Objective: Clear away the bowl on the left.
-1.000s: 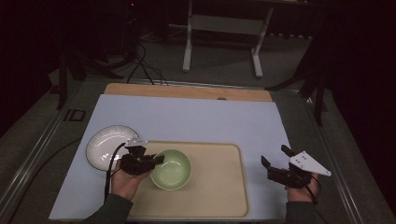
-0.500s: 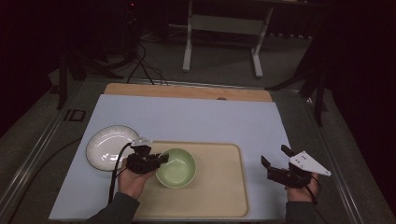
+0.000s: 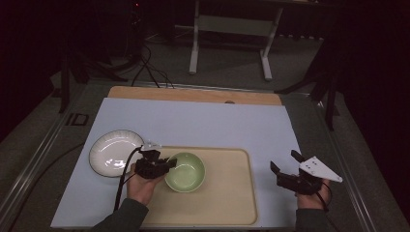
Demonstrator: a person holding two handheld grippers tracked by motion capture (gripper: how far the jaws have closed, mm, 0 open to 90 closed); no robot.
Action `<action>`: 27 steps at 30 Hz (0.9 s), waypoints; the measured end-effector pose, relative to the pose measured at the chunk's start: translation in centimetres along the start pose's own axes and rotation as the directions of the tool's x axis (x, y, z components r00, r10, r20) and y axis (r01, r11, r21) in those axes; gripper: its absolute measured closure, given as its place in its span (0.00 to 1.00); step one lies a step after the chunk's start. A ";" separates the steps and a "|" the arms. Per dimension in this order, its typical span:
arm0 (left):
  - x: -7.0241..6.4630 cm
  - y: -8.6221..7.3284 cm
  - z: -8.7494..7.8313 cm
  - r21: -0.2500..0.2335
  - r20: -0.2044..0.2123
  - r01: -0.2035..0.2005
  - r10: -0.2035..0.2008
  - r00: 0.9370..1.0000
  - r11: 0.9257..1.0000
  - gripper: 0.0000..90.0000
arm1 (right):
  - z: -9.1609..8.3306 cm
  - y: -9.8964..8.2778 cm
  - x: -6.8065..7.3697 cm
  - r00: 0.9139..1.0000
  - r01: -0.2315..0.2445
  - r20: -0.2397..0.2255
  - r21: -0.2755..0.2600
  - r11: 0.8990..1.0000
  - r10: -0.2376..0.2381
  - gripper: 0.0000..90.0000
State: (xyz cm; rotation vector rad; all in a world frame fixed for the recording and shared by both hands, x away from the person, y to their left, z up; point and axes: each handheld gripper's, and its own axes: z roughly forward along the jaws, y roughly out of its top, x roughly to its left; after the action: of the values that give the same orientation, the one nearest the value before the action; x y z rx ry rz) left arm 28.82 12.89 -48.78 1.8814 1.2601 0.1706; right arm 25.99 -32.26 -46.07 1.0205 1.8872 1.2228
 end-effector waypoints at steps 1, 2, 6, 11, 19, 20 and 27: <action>0.0 0.0 0.1 0.003 -0.001 0.001 -0.001 1.000 1.000 0.91 | 0.0 0.0 0.0 1.000 0.000 0.000 0.000 1.000 0.000 0.16; 0.0 -0.1 0.3 0.005 -0.003 0.000 0.000 1.000 1.000 0.91 | 0.0 0.0 0.0 1.000 0.000 0.001 0.000 1.000 0.000 0.16; -0.2 -0.2 0.8 0.013 -0.002 0.008 -0.008 1.000 1.000 0.91 | 0.0 0.0 0.0 1.000 -0.001 0.001 -0.001 1.000 0.001 0.16; -0.2 -0.3 1.2 0.023 0.006 0.017 -0.017 1.000 1.000 0.91 | 0.0 0.0 0.0 1.000 0.000 0.001 0.001 1.000 0.000 0.16; -0.5 -0.5 2.0 0.044 0.018 0.017 -0.017 1.000 0.999 0.91 | 0.0 0.0 0.0 1.000 0.001 0.001 0.002 1.000 -0.001 0.16; -0.5 -0.6 2.2 0.048 0.019 0.018 -0.019 1.000 0.999 0.91 | 0.0 0.0 0.0 1.000 0.001 0.001 0.002 1.000 -0.001 0.16; -0.6 -0.8 2.9 0.054 0.040 0.043 -0.045 0.998 0.998 0.90 | 0.0 0.0 0.0 1.000 0.001 0.001 0.002 1.000 -0.001 0.16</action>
State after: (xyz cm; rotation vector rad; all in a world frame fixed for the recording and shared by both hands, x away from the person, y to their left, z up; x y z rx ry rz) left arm 29.49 10.86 -51.04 1.8910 1.2886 0.0751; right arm 25.98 -32.27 -46.07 1.0207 1.8882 1.2194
